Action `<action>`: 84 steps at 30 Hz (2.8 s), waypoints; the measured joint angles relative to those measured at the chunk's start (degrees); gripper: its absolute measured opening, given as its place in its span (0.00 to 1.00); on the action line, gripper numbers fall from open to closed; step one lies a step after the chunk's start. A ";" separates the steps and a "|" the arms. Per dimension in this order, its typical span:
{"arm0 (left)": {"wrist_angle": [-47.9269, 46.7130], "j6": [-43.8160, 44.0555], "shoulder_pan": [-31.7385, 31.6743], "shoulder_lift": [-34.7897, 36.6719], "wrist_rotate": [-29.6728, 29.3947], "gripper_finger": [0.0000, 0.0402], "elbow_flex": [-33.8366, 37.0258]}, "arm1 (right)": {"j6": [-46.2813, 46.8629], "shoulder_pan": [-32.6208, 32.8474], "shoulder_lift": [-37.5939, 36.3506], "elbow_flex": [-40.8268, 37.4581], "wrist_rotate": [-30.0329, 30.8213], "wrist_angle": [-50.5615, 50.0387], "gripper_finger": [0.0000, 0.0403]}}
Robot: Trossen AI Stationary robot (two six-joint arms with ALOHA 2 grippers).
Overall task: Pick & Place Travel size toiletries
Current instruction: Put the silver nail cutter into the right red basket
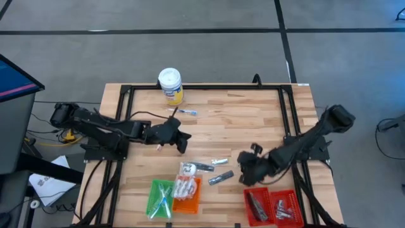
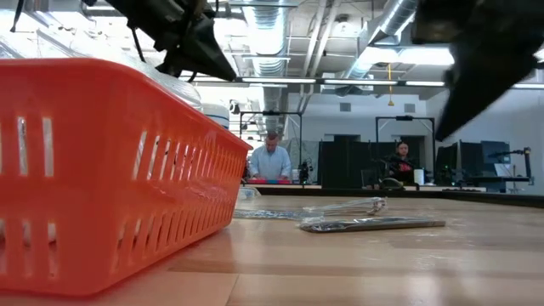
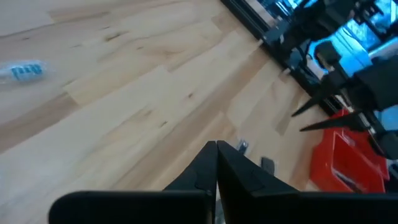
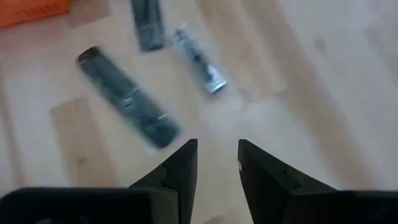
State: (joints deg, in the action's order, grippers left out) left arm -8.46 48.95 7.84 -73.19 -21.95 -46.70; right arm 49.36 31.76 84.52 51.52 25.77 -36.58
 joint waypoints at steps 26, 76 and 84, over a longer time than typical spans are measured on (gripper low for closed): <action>0.49 -8.61 -3.49 0.04 3.93 0.00 0.00 | -57.54 -23.74 14.70 16.99 -26.86 -2.78 0.39; 1.18 -8.01 -3.05 0.04 5.72 0.00 -0.02 | -52.29 -25.50 21.65 6.50 -32.98 15.22 0.53; 1.42 -8.01 -3.05 0.04 5.72 0.00 -0.02 | -50.98 -25.60 21.87 6.56 -33.60 15.91 0.30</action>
State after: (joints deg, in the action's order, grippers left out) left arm -7.04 40.95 4.80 -73.14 -16.23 -46.72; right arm -1.62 6.16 106.39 58.08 -7.83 -20.67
